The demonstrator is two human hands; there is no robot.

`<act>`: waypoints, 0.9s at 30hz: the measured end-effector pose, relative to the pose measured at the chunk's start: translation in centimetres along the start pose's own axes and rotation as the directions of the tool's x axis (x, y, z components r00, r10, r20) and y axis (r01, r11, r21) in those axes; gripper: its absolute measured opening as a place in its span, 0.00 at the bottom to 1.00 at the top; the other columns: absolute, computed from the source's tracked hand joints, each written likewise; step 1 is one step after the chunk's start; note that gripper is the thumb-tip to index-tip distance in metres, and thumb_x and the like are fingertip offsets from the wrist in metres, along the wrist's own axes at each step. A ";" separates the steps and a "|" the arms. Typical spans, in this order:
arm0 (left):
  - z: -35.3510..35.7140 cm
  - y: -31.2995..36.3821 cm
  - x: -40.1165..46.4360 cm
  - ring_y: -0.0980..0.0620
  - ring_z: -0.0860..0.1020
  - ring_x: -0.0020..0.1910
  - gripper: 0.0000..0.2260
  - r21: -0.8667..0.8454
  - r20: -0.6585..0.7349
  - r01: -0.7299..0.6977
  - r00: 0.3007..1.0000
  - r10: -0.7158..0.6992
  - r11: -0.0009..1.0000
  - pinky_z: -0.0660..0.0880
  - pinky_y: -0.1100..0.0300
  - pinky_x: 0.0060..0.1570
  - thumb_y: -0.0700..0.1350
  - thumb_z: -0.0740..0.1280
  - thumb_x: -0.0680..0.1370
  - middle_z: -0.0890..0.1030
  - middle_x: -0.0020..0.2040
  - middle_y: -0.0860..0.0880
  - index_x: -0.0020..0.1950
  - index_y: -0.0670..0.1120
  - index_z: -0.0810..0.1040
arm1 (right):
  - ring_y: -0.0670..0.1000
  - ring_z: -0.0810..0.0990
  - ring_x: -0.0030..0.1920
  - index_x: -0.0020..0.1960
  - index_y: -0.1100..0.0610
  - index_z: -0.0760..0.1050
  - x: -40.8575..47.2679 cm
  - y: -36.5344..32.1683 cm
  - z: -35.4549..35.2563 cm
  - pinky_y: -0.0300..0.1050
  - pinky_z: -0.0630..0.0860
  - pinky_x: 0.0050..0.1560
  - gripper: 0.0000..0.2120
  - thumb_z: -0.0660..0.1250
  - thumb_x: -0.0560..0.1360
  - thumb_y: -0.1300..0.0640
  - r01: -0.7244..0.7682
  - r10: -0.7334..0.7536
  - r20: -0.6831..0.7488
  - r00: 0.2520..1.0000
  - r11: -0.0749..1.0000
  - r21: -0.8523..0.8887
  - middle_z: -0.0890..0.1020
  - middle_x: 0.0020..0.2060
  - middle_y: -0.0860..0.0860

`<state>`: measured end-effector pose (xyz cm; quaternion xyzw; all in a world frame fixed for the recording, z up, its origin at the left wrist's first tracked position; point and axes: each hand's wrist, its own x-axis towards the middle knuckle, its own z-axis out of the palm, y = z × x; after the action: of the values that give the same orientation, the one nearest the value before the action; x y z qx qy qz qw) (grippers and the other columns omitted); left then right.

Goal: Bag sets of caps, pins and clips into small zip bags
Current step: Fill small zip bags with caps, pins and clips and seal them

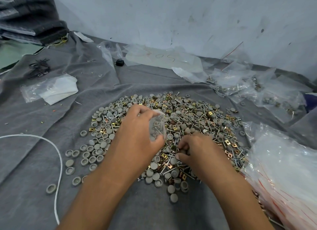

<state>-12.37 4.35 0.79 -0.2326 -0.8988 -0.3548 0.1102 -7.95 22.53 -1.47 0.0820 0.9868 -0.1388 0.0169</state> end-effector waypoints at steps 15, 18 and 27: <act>0.2 -0.2 0.1 0.73 0.66 0.54 0.22 -0.001 -0.003 -0.004 1.000 0.004 1.000 0.64 0.83 0.46 0.51 0.73 0.73 0.67 0.54 0.61 0.67 0.54 0.75 | 0.44 0.71 0.51 0.57 0.41 0.72 -0.5 1.5 -0.5 0.45 0.73 0.45 0.07 0.67 0.80 0.50 -0.029 0.039 -0.227 0.973 0.998 0.048 0.74 0.51 0.39; 0.2 -0.1 0.1 0.73 0.67 0.53 0.21 0.000 0.006 -0.004 1.000 0.004 1.000 0.69 0.77 0.39 0.52 0.73 0.73 0.67 0.54 0.61 0.65 0.55 0.76 | 0.43 0.65 0.58 0.56 0.39 0.75 -0.7 1.1 -0.4 0.44 0.69 0.50 0.08 0.69 0.78 0.44 0.057 -0.055 -0.109 0.993 0.998 0.015 0.69 0.53 0.39; 0.2 -0.1 0.0 0.74 0.67 0.53 0.21 -0.004 0.005 -0.004 1.000 0.004 1.000 0.62 0.84 0.48 0.52 0.73 0.73 0.67 0.54 0.60 0.65 0.53 0.76 | 0.48 0.67 0.58 0.58 0.43 0.76 -0.7 0.3 0.2 0.43 0.68 0.50 0.08 0.67 0.80 0.47 0.078 -0.077 0.019 0.997 0.993 -0.085 0.69 0.52 0.44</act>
<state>-12.43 4.46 0.61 -0.2354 -0.8979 -0.3557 0.1083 -7.19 22.60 -1.70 0.0417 0.9941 -0.0977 0.0227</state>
